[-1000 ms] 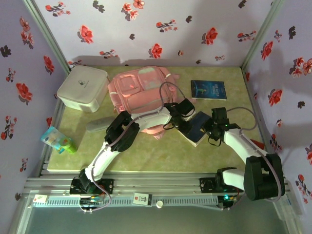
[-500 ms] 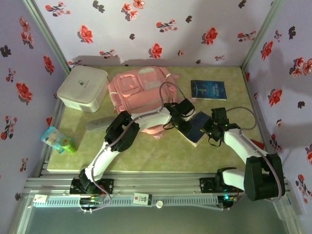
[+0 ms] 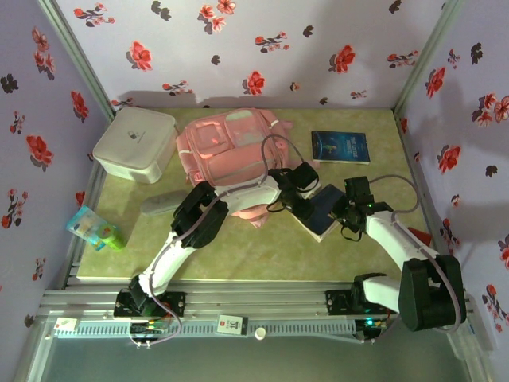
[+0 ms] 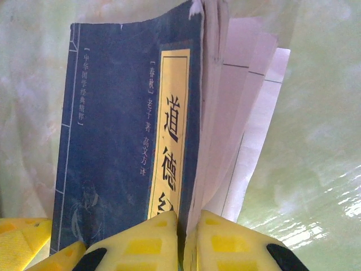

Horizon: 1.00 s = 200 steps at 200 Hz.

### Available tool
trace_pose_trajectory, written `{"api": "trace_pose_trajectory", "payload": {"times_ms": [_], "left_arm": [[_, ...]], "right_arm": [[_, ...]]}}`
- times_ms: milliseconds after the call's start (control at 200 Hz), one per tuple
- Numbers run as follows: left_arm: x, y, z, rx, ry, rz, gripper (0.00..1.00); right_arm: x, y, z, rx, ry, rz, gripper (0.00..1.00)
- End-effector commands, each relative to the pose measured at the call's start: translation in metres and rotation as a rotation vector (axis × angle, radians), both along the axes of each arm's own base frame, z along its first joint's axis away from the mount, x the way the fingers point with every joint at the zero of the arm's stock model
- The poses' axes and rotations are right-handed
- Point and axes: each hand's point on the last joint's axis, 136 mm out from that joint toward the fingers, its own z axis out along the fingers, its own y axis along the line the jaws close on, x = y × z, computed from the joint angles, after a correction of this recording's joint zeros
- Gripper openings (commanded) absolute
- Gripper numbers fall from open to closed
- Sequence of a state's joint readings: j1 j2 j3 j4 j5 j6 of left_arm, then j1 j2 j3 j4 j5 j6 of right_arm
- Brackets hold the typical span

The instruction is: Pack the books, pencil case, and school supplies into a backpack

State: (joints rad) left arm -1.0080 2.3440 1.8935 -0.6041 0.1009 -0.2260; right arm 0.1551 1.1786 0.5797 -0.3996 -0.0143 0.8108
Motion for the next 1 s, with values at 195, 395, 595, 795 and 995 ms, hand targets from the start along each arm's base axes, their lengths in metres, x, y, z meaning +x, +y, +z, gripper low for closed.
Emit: {"api": "trace_pose_trajectory", "payload": {"times_ms": [195, 395, 595, 795, 995], "left_arm": [[0.022, 0.022, 0.080, -0.045, -0.021, 0.084, 0.66], [0.055, 0.051, 0.147, -0.220, -0.024, 0.193, 0.76], [0.075, 0.078, 0.171, -0.458, 0.132, 0.300, 0.84], [0.077, 0.085, 0.179, -0.621, 0.261, 0.326, 0.88], [0.075, 0.075, 0.174, -0.667, 0.348, 0.303, 0.89]], "right_arm": [[0.015, -0.001, 0.024, -0.027, -0.122, 0.044, 0.11], [0.034, 0.022, 0.063, 0.080, -0.276, 0.118, 0.09], [0.051, 0.053, 0.117, 0.241, -0.442, 0.205, 0.09], [0.060, 0.076, 0.166, 0.375, -0.553, 0.280, 0.10], [0.067, 0.097, 0.197, 0.516, -0.629, 0.342, 0.10]]}}
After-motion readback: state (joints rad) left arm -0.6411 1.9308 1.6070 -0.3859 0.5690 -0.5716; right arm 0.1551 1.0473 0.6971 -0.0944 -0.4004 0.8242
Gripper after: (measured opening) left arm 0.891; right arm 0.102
